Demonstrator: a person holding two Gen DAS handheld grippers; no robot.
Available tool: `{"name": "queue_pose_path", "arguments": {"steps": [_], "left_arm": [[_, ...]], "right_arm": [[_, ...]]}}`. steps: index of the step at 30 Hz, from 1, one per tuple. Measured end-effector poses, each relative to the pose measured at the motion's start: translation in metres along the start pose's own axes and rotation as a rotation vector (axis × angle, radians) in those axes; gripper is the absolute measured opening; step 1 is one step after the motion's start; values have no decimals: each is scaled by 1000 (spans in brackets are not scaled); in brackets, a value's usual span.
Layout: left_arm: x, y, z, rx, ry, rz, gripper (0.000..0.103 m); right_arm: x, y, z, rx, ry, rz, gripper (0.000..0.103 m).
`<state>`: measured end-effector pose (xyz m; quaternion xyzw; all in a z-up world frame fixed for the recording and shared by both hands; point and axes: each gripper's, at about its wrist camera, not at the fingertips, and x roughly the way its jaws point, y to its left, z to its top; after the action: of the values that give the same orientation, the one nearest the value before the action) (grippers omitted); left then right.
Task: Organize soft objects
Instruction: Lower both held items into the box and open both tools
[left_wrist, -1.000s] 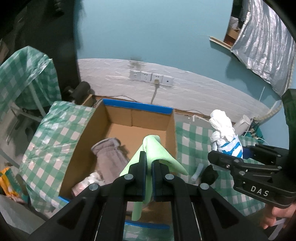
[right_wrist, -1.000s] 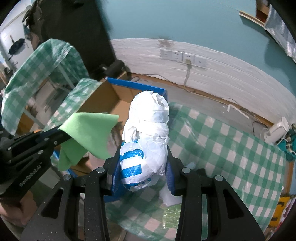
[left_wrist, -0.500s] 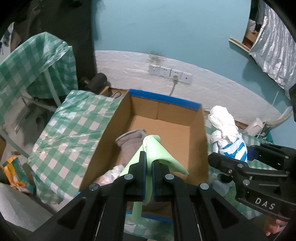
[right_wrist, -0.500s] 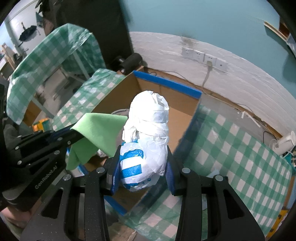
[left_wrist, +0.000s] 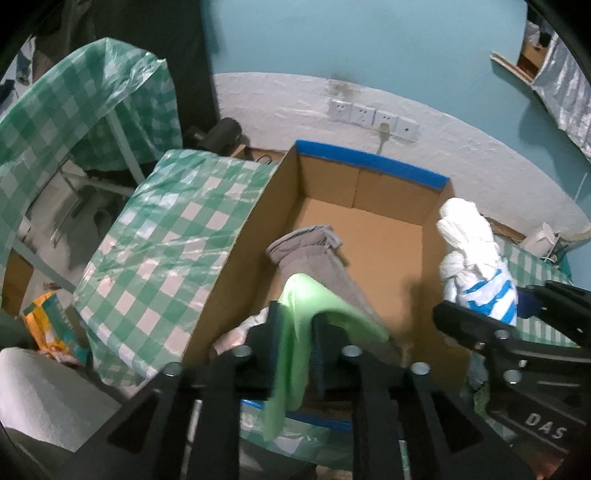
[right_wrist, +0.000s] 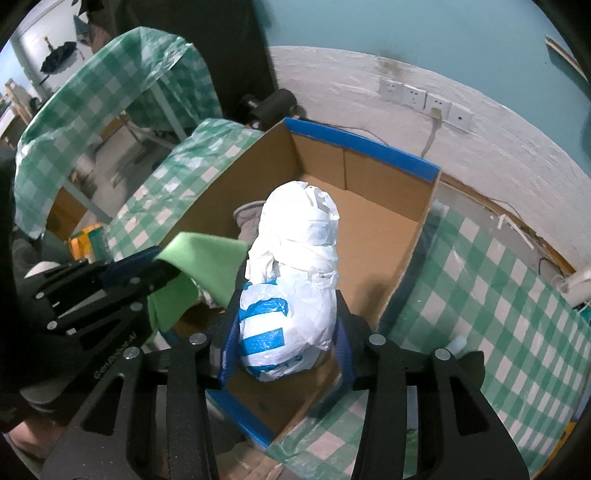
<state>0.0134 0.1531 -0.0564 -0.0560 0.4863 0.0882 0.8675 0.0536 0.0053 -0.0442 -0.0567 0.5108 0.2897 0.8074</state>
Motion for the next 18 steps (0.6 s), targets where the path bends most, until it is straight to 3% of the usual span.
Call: {"name": "queue_pose_path", "arguments": {"steps": [2,5,18], "left_arm": [[2,2,0,-12,3,1,45],[-1,2,0,-11,-17,20,51],[-7,-21,2,46,-42,5,58]], "right_arm": [[-1,-2,0,3,-7,-2,52],[-4,-4,-1,10,-26,-6,66],[-17,-33,-4,84,-43,-33,66]]}}
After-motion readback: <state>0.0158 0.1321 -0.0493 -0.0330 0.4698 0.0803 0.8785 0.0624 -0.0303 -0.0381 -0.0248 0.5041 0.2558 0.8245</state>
